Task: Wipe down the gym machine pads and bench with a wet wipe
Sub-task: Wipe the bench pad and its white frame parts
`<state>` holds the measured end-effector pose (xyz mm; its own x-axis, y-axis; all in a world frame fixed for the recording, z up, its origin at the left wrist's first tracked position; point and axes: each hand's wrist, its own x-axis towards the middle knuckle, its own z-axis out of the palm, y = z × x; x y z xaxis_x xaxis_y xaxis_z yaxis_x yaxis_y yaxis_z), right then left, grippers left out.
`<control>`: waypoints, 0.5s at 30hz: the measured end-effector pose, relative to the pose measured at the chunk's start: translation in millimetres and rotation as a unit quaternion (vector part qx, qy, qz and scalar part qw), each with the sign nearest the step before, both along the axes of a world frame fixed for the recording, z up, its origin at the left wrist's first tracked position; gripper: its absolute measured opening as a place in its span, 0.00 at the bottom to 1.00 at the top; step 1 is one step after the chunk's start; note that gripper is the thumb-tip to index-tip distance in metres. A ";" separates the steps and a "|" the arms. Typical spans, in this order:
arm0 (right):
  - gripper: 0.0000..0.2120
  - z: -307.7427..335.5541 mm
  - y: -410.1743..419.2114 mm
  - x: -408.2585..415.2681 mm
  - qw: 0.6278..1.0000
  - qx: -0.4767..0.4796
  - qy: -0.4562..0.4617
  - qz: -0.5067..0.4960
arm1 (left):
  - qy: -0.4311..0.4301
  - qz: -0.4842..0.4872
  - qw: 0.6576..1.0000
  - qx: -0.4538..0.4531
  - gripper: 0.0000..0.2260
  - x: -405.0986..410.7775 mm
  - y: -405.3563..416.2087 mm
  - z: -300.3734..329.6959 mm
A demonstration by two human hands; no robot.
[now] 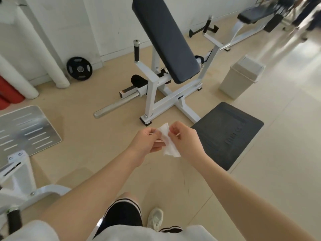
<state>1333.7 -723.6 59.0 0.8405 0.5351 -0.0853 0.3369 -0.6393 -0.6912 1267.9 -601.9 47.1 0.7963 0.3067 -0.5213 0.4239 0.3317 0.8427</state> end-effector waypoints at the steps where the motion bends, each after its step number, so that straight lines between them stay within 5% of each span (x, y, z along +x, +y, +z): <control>1: 0.02 -2.1 -0.6 10.3 0.999 -0.005 -0.028 0.019 | -0.007 -0.009 1.000 -0.017 0.04 13.5 -1.5 0.3; 6: 0.09 -13.7 6.5 63.9 0.993 -0.004 -0.080 0.091 | -0.048 -0.030 0.997 -0.051 0.09 79.6 11.0 -1.4; 9: 0.08 -20.3 17.2 117.5 0.993 0.050 -0.079 0.067 | -0.033 -0.010 0.999 -0.023 0.02 131.4 31.9 -13.8; 15: 0.22 -28.2 67.7 267.4 0.994 0.020 0.107 0.027 | -0.023 -0.026 0.999 -0.036 0.05 265.5 93.0 -16.4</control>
